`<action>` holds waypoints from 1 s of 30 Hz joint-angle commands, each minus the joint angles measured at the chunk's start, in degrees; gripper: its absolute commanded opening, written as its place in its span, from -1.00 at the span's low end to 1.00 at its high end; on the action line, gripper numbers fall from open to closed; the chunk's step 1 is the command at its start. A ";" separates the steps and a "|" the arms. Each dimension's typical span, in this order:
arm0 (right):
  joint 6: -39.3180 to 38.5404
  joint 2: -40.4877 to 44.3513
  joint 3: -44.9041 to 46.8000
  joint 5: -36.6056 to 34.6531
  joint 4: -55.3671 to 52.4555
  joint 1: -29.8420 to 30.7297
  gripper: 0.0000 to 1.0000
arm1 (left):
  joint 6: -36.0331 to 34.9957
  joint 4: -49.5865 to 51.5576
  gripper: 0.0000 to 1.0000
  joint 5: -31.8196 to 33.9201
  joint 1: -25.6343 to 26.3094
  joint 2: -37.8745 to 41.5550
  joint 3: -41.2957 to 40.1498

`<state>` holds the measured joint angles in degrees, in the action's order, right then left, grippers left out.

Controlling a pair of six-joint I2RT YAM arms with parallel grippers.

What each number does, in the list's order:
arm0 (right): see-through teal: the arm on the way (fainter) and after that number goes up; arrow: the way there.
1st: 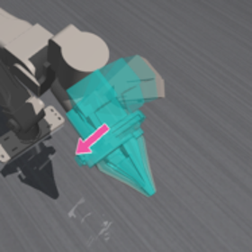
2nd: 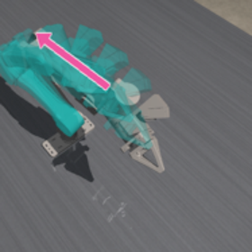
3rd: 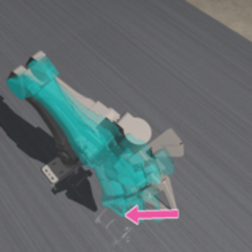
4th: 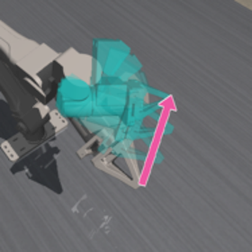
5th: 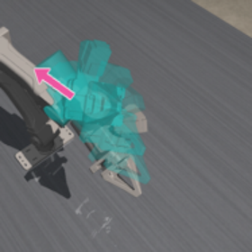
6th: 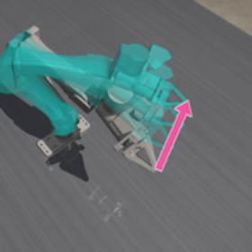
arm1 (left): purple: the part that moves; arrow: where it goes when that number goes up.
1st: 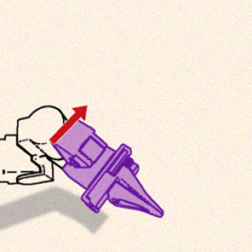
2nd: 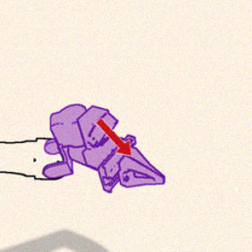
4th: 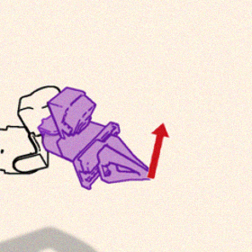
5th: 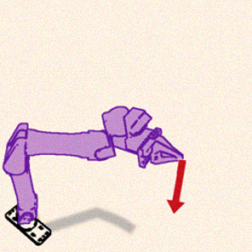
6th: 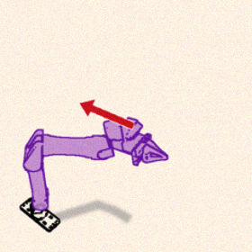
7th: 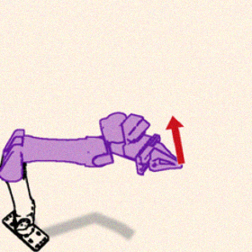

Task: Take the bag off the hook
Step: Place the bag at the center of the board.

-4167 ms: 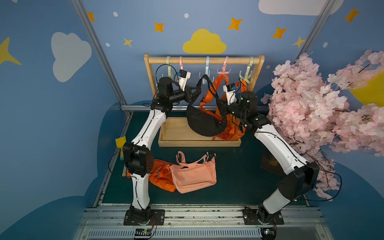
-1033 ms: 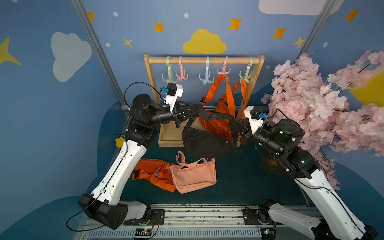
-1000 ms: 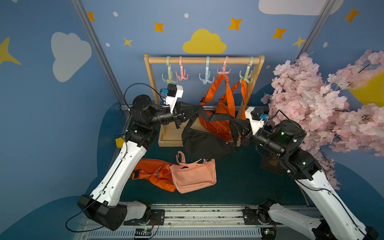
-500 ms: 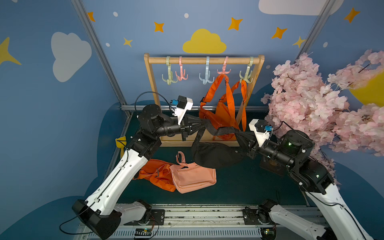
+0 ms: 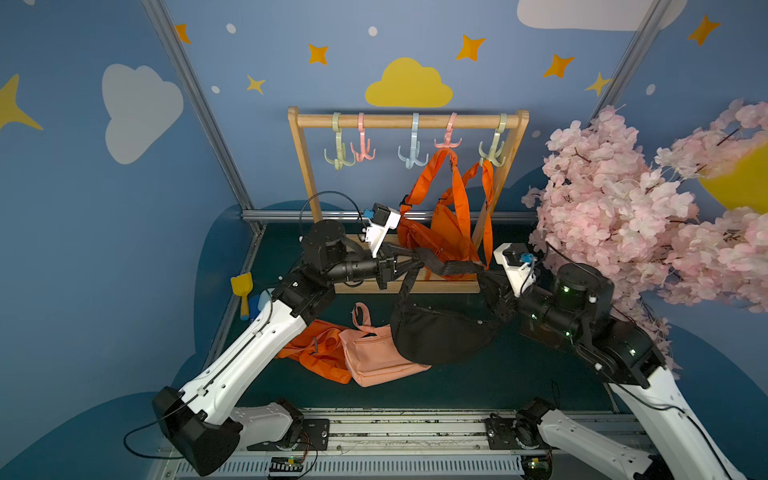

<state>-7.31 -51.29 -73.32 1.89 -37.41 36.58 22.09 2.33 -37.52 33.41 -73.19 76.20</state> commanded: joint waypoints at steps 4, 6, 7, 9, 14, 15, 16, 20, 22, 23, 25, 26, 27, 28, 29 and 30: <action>4.44 -5.81 6.22 1.82 1.70 0.25 -1.00 | 3.78 0.88 -0.93 7.26 -0.02 -2.62 -5.69; 6.26 -6.52 8.85 2.94 2.37 0.25 -1.00 | 3.75 2.19 -0.93 7.17 0.00 -3.13 -6.66; 7.01 -6.67 10.02 3.38 2.67 0.26 -1.00 | 3.73 2.99 -0.93 7.19 -0.01 -3.40 -7.01; 8.36 -6.89 12.52 3.98 3.13 0.25 -1.00 | 3.64 4.49 -0.93 7.12 0.03 -3.90 -8.00; 11.28 -7.38 17.58 3.52 3.72 0.25 -1.00 | 3.35 8.97 -0.93 6.37 -0.01 -5.70 -9.39; 11.82 -7.63 18.53 3.31 3.98 0.26 -1.00 | 3.27 9.88 -0.93 6.23 -0.02 -6.19 -9.57; 12.27 -7.89 19.17 2.94 4.22 0.31 -1.00 | 3.25 10.52 -0.93 6.23 0.01 -6.60 -9.79; 13.76 -10.38 21.64 1.38 6.06 0.30 -1.00 | 3.82 11.38 -0.93 5.68 0.00 -8.72 -10.87; 14.20 -12.53 22.08 1.46 6.58 0.28 -1.00 | 4.46 11.65 -0.93 5.58 0.05 -9.85 -10.99; 14.46 -13.89 22.00 1.54 6.57 0.26 -1.00 | 4.99 11.64 -0.93 5.38 0.01 -10.41 -10.97; 15.08 -16.55 21.52 1.62 6.26 0.18 -1.00 | 6.03 11.42 -0.93 4.79 -0.01 -11.65 -10.40; 15.59 -18.05 21.07 1.73 5.97 0.18 -1.00 | 6.47 11.38 -0.93 4.24 -0.01 -12.39 -10.03; 16.03 -19.56 20.42 1.95 5.57 0.16 -1.00 | 6.89 11.38 -0.93 3.67 -0.02 -13.08 -9.62; 16.21 -20.80 19.75 2.48 5.15 0.21 -1.00 | 7.20 11.30 -0.93 3.16 -0.01 -13.76 -9.26; 16.36 -22.30 18.93 3.32 4.53 0.22 -1.00 | 7.44 11.50 -0.93 2.81 0.00 -14.45 -8.83; 16.45 -23.79 17.98 4.18 3.92 0.21 -1.00 | 7.53 11.95 -0.93 2.42 0.03 -15.15 -8.24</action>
<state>7.53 -72.60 -52.53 4.21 -32.34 36.58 28.47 13.32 -32.77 33.39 -87.15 65.89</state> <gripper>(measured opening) 0.047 0.059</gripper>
